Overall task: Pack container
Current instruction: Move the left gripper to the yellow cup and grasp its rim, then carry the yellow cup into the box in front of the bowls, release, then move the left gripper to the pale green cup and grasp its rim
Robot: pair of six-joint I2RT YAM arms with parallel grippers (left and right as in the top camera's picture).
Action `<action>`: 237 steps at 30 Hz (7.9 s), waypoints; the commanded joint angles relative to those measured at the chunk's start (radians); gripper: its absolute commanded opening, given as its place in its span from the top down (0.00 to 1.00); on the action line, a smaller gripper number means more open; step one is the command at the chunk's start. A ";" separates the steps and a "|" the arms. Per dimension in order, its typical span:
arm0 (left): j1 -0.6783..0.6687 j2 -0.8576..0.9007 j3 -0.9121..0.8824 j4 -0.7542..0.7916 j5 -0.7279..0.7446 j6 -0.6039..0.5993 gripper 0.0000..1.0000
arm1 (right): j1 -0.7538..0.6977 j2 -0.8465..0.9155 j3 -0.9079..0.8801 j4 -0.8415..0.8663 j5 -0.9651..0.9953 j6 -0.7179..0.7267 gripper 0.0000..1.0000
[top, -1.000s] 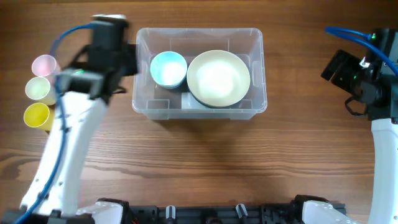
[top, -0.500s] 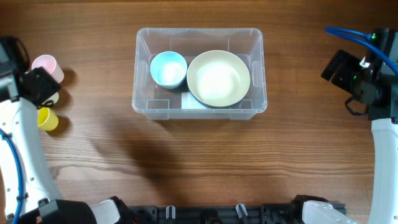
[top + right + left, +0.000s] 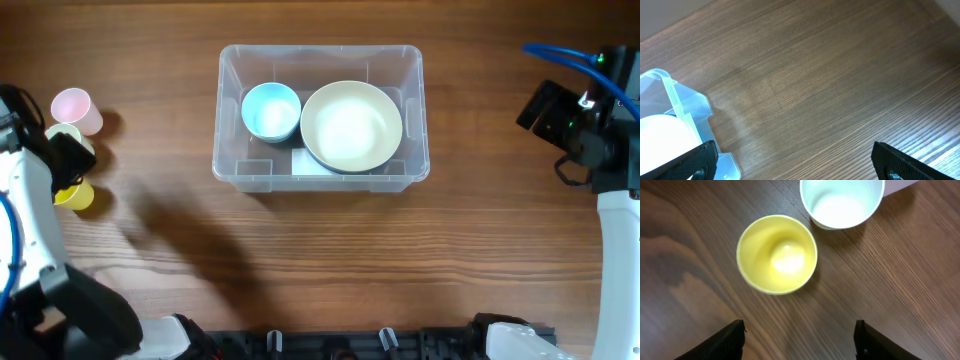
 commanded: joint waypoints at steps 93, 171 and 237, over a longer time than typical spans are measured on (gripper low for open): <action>-1.024 -0.119 -0.009 0.103 0.116 0.200 0.96 | -0.003 0.009 0.019 0.003 0.017 0.011 0.00; -0.031 -0.018 0.114 0.165 0.008 0.148 0.46 | -0.003 0.009 0.019 0.003 0.017 0.012 0.00; -0.019 0.338 0.115 0.241 0.151 0.354 0.96 | -0.003 0.009 0.019 0.003 0.017 0.012 0.00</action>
